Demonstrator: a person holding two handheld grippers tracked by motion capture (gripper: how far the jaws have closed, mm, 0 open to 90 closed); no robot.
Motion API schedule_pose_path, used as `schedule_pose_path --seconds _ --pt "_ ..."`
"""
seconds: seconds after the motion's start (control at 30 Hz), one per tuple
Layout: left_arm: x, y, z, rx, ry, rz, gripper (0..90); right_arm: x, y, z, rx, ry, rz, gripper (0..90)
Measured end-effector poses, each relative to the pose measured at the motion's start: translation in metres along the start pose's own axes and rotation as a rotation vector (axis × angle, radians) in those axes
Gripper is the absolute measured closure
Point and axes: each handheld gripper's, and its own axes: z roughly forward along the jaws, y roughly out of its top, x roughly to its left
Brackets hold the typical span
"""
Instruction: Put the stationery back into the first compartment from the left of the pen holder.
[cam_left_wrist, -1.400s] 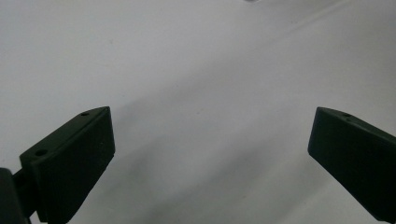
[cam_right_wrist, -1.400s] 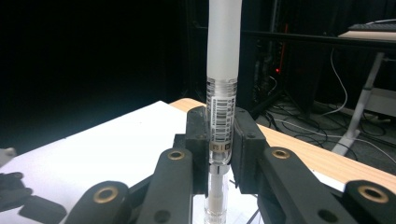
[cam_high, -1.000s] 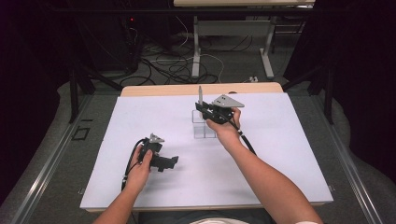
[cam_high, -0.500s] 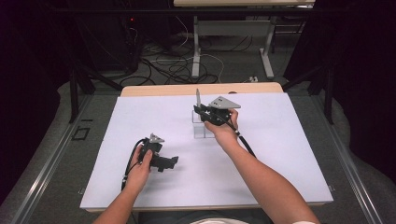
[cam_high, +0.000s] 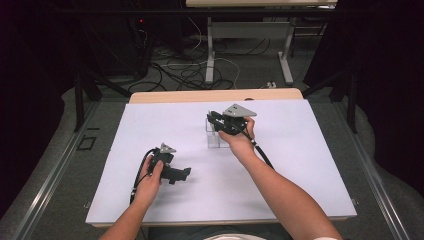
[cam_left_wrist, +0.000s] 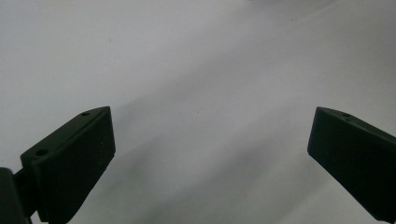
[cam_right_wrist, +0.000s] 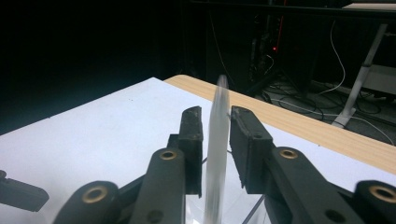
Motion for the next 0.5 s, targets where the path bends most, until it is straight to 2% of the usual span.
schedule_pose_path --seconds 0.23,0.3,0.4,0.5 --pt "0.0 0.0 0.0 0.0 0.0 -0.002 1.0 0.0 0.003 -0.009 -0.016 0.002 0.006 65.9" --pt "0.0 0.0 0.0 0.004 0.002 0.001 1.0 -0.001 0.003 -0.012 -0.026 0.01 -0.002 63.9" --pt "0.0 0.0 0.0 0.003 0.003 -0.001 1.0 -0.001 0.001 -0.019 -0.021 0.027 0.02 62.9" --pt "0.0 0.0 0.0 0.004 0.001 -0.001 1.0 -0.002 -0.001 -0.024 -0.033 0.035 0.021 61.1"
